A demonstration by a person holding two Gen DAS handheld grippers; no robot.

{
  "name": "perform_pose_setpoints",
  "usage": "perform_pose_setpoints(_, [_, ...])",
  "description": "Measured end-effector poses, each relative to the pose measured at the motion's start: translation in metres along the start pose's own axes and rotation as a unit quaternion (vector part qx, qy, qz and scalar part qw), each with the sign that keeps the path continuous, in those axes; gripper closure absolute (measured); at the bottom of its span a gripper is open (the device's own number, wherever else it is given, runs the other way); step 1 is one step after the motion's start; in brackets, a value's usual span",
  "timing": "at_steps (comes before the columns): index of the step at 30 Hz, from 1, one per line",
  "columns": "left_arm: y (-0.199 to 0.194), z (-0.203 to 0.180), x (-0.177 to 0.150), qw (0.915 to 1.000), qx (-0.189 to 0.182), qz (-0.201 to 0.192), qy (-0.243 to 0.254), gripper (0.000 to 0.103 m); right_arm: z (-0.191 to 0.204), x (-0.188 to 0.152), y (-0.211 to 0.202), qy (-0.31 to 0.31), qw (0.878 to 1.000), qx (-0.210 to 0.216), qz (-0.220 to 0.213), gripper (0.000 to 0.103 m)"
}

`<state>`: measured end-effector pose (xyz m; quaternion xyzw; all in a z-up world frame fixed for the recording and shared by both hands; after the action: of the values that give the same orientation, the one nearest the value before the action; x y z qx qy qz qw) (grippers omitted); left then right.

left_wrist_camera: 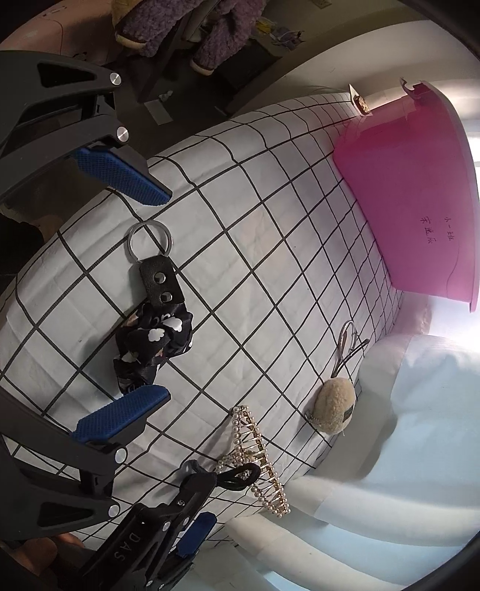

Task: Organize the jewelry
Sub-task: 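Close the left tool on the black spotted scrunchie while the right tool grasps the black bow clip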

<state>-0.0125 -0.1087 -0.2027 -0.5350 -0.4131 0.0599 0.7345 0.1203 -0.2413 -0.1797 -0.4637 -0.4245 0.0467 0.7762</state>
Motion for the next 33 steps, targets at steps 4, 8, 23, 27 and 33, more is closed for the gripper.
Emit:
perform_pose_setpoints(4, [0.005, -0.004, 0.0, 1.0, 0.006, -0.003, -0.006, 0.007, 0.002, 0.003, 0.007, -0.008, 1.0, -0.009, -0.005, 0.03])
perform_pose_setpoints(8, [0.011, -0.005, 0.0, 0.9999, 0.007, -0.002, -0.013, 0.007, 0.005, 0.004, 0.015, -0.02, 1.0, -0.017, -0.005, 0.03])
perform_pose_setpoints(23, [0.02, -0.018, -0.007, 0.9994, 0.032, -0.015, 0.002, 0.027, 0.013, 0.001, 0.028, -0.038, 0.999, -0.032, 0.013, 0.049])
perform_pose_setpoints(27, [0.017, -0.018, -0.007, 0.9994, 0.031, -0.016, 0.001, 0.038, 0.011, 0.0, 0.025, -0.042, 0.998, -0.039, 0.012, 0.082])
perform_pose_setpoints(33, [0.013, -0.019, -0.006, 0.9995, 0.024, -0.017, 0.011, 0.071, 0.008, -0.008, 0.016, -0.035, 0.999, -0.022, 0.009, 0.09])
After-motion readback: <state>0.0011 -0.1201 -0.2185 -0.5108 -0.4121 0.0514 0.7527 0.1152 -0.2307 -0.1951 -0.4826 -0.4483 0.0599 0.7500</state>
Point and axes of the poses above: each gripper's, at about its wrist camera, not at the fingertips, and y roughly the way its jaws point, z to its left, x to its top, the point moved 2 cm from there along y, roughly the way its jaws point, and after that the axes turned 9 degrees about x, right-handed, at the moved point
